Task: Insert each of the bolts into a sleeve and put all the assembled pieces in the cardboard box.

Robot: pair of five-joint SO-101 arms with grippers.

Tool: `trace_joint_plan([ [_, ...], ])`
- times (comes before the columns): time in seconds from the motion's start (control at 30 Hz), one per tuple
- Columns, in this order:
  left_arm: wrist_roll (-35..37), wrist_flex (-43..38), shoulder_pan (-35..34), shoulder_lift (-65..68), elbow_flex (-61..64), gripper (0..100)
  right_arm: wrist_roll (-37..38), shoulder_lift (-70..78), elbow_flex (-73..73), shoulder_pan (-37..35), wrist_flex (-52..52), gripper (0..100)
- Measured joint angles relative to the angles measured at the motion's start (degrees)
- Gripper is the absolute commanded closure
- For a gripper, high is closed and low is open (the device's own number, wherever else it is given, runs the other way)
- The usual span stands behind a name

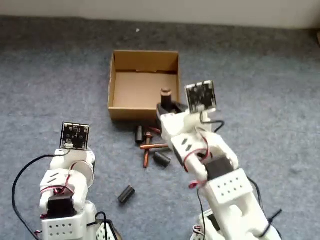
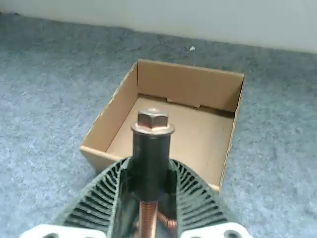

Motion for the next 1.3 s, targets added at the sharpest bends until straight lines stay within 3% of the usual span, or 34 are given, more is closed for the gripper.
trace_joint_plan([
  [0.27,0.0,-4.0,-0.7,-0.2,5.6,98,0.4,24.9,-9.2,1.4,-17.9,99.2],
  [0.47,-3.9,-4.0,0.4,0.1,6.2,99,0.4,40.3,-18.7,1.4,-19.0,89.2],
  [0.77,-5.4,-4.0,0.6,0.1,6.2,99,0.4,43.3,-31.6,1.8,1.2,85.7],
  [1.03,-5.4,-4.0,0.6,0.1,6.2,99,0.4,33.5,-33.6,1.7,22.2,85.7],
  [1.3,-5.4,-4.0,0.6,0.1,6.2,98,0.5,27.7,-33.4,-4.5,45.4,85.7],
])
